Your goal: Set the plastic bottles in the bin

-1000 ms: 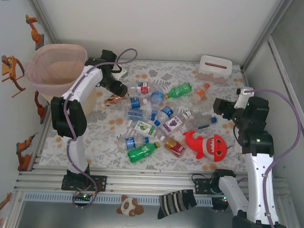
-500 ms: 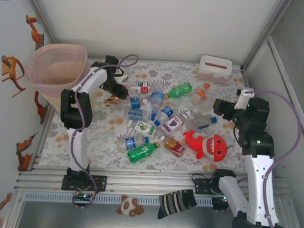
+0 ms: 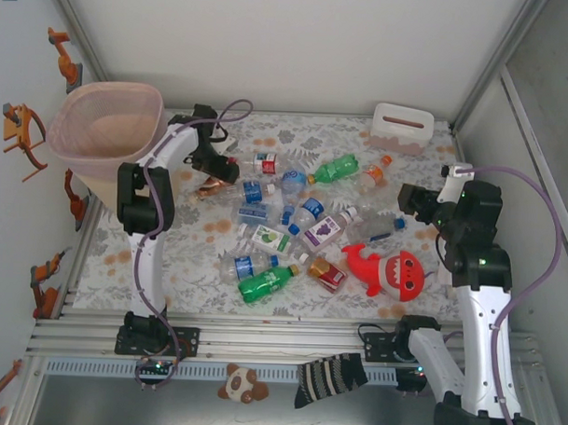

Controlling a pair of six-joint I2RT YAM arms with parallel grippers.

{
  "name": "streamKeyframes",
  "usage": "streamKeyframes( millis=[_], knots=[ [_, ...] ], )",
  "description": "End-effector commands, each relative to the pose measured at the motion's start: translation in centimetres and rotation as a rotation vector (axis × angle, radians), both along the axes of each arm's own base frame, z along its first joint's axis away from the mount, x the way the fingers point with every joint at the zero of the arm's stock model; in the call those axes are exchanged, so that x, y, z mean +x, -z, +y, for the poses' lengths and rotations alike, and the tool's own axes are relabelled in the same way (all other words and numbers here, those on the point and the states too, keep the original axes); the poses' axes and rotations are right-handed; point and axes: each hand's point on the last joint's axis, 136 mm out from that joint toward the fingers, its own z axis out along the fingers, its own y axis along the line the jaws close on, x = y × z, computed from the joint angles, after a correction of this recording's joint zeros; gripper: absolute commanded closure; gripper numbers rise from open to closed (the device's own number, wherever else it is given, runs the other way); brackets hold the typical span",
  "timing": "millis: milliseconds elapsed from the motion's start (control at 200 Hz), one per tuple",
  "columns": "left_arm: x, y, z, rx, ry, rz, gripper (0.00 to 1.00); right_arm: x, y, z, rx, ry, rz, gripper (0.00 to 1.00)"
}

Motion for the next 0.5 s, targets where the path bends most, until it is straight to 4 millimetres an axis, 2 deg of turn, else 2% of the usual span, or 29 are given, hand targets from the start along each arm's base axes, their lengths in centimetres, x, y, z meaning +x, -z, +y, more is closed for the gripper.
streamKeyframes(
  millis=[0, 496],
  knots=[
    [0.0, 0.2, 0.0, -0.023, -0.031, 0.032, 0.19, 0.0, -0.4, 0.3, 0.002, -0.01, -0.015, 0.18],
    [0.4, 0.2, 3.2, 0.032, -0.233, 0.055, 0.24, 0.3, -0.2, 0.5, 0.011, -0.017, -0.015, 0.18]
  ],
)
